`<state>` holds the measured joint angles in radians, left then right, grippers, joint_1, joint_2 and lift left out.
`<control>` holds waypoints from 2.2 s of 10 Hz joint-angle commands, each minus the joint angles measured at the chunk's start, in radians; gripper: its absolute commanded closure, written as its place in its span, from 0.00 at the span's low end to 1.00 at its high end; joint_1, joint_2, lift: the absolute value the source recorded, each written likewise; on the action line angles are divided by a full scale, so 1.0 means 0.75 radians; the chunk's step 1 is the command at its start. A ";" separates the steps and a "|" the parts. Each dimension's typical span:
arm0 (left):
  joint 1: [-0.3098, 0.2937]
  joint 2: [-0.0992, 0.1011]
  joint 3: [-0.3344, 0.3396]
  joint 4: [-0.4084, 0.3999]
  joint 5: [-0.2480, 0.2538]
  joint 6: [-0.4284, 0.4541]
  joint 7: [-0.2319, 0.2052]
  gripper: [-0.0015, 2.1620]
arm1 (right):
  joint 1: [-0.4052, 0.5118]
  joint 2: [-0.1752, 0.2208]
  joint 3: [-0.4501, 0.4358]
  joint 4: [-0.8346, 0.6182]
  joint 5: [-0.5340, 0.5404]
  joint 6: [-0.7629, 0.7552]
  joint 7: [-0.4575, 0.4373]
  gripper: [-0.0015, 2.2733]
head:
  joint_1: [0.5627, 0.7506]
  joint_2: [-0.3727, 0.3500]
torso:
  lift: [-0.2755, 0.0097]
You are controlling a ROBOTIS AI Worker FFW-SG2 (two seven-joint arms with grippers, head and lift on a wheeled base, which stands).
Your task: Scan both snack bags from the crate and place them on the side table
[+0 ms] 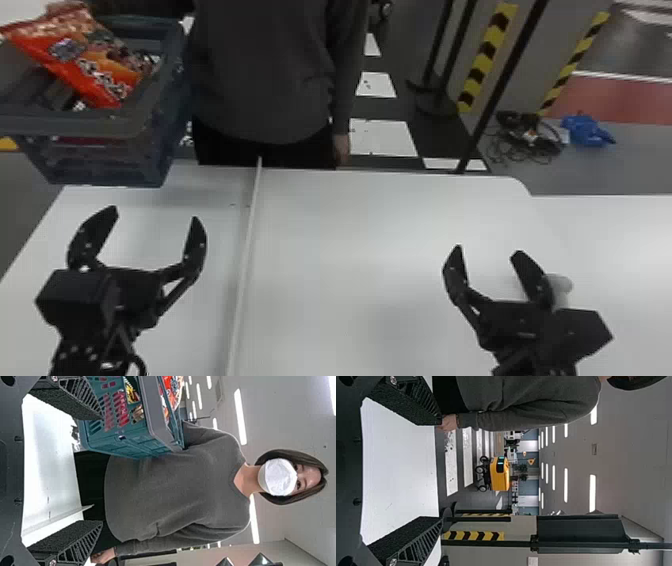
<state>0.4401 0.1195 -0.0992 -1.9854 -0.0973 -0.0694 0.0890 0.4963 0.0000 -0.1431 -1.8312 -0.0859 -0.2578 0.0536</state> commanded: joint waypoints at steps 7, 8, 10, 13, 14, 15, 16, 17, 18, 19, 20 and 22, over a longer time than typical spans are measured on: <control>0.002 -0.002 -0.009 -0.014 -0.009 -0.007 0.041 0.03 | -0.001 0.001 0.007 0.002 0.000 -0.001 0.000 0.03 | 0.70 0.34 | 0.62; 0.008 0.000 -0.025 -0.059 -0.024 -0.002 0.041 0.03 | -0.001 0.001 0.007 0.002 0.002 -0.001 0.000 0.03 | 0.70 0.35 | 0.62; 0.025 0.002 -0.072 -0.132 -0.073 0.014 0.014 0.03 | -0.001 0.001 0.007 0.002 0.004 -0.001 0.000 0.03 | 0.70 0.34 | 0.62; 0.021 0.002 -0.017 -0.157 -0.071 0.063 -0.020 0.04 | 0.003 0.001 0.007 0.002 0.004 0.003 0.000 0.03 | 0.70 0.29 | 0.62; 0.027 0.002 0.009 -0.173 -0.069 0.088 -0.020 0.04 | 0.001 0.001 0.009 0.002 0.004 0.003 0.000 0.03 | 0.70 0.31 | 0.62; 0.029 0.002 0.030 -0.184 -0.050 0.088 -0.020 0.04 | -0.001 0.001 0.011 0.002 0.004 0.003 0.000 0.03 | 0.70 0.32 | 0.62; 0.033 0.002 0.059 -0.186 -0.032 0.088 -0.020 0.04 | -0.003 0.001 0.013 0.002 0.006 0.003 0.000 0.03 | 0.70 0.34 | 0.62; 0.029 0.002 0.097 -0.184 0.003 0.108 -0.025 0.04 | -0.003 0.001 0.013 -0.001 0.006 0.003 0.000 0.03 | 0.70 0.36 | 0.62; 0.010 0.002 0.169 -0.173 0.074 0.145 -0.080 0.04 | -0.003 0.001 0.013 -0.001 0.006 0.003 0.000 0.03 | 0.70 0.39 | 0.62; -0.041 0.002 0.202 -0.141 0.132 0.214 -0.137 0.04 | -0.003 0.001 0.013 -0.003 0.006 0.003 0.000 0.03 | 0.70 0.40 | 0.62; -0.071 0.002 0.275 -0.118 0.177 0.280 -0.196 0.04 | -0.003 0.001 0.013 -0.005 0.014 0.003 0.000 0.03 | 0.70 0.43 | 0.62; -0.145 0.002 0.347 -0.055 0.234 0.374 -0.260 0.04 | -0.003 0.001 0.013 -0.007 0.014 0.007 0.000 0.03 | 0.70 0.49 | 0.62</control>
<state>0.3452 0.1211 0.1468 -2.0406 0.0669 0.1942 -0.1059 0.4939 0.0000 -0.1330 -1.8361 -0.0751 -0.2544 0.0536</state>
